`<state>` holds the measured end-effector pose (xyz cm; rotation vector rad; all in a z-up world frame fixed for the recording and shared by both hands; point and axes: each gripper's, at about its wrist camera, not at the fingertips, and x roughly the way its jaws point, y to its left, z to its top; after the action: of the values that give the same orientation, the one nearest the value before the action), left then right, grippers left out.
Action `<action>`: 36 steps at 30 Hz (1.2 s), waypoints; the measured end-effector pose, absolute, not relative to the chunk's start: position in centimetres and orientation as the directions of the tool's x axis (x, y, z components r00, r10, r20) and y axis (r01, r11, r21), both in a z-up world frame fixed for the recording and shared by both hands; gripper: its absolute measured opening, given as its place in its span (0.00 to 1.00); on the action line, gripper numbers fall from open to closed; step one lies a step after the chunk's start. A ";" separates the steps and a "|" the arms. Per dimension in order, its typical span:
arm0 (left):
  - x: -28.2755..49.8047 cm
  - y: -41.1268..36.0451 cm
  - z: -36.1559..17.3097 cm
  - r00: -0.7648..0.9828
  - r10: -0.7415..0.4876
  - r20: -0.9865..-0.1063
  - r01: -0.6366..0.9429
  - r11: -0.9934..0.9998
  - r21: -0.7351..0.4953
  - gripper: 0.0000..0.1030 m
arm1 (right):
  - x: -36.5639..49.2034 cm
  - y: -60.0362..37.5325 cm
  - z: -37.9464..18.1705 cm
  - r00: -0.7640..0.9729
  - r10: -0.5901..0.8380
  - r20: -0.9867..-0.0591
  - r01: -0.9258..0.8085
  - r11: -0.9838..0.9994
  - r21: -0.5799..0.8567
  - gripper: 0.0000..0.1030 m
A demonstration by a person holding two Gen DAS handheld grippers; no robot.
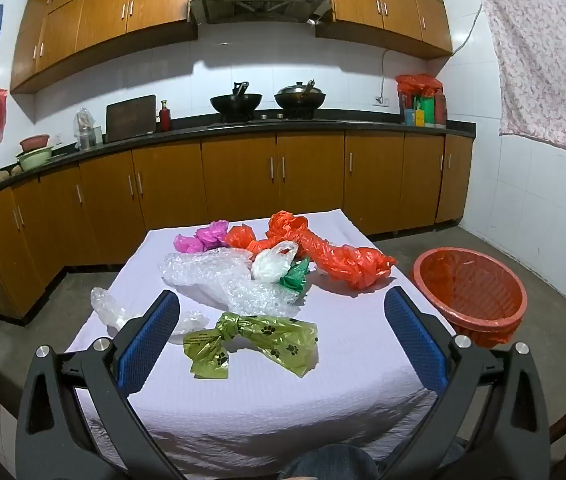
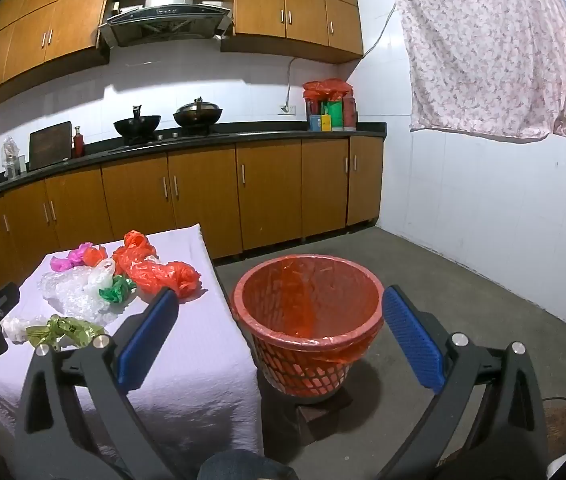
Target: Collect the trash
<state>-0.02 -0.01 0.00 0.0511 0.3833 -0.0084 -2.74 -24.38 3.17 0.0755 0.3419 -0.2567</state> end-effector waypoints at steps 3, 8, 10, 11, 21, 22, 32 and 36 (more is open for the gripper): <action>0.0 0.0 0.0 0.927 0.001 -0.376 0.019 0.999 0.048 0.98 | -2.7 -24.4 3.1 0.910 -0.236 -0.341 0.262 0.965 0.030 0.96; 0.0 0.0 0.0 0.926 0.000 -0.378 0.019 0.999 0.045 0.98 | -2.6 -24.3 2.8 0.910 -0.237 -0.340 0.263 0.964 0.030 0.96; 0.0 0.0 0.0 0.926 -0.001 -0.378 0.019 0.999 0.045 0.98 | -2.6 -24.2 2.7 0.910 -0.239 -0.339 0.264 0.964 0.029 0.96; 0.0 0.0 0.0 0.926 -0.001 -0.378 0.019 0.999 0.045 0.98 | -2.6 -24.2 2.7 0.910 -0.239 -0.339 0.264 0.964 0.029 0.96; 0.0 0.0 0.0 0.926 0.000 -0.379 0.018 0.999 0.044 0.98 | -2.6 -24.3 2.8 0.910 -0.237 -0.341 0.264 0.964 0.033 0.96; 0.0 0.0 0.0 0.925 0.000 -0.379 0.019 0.999 0.044 0.98 | -2.6 -24.3 2.8 0.910 -0.237 -0.341 0.264 0.964 0.033 0.96; 0.0 0.0 0.0 0.925 -0.001 -0.380 0.019 0.999 0.044 0.98 | -2.7 -24.6 2.9 0.909 -0.236 -0.342 0.263 0.964 0.034 0.96; 0.0 0.0 0.0 0.925 -0.001 -0.380 0.019 0.999 0.044 0.98 | -2.7 -24.6 2.8 0.909 -0.236 -0.343 0.263 0.964 0.035 0.96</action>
<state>0.01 0.01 0.00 0.0467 0.3900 -0.0101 -2.65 -24.62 2.82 0.0807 0.3431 -0.2577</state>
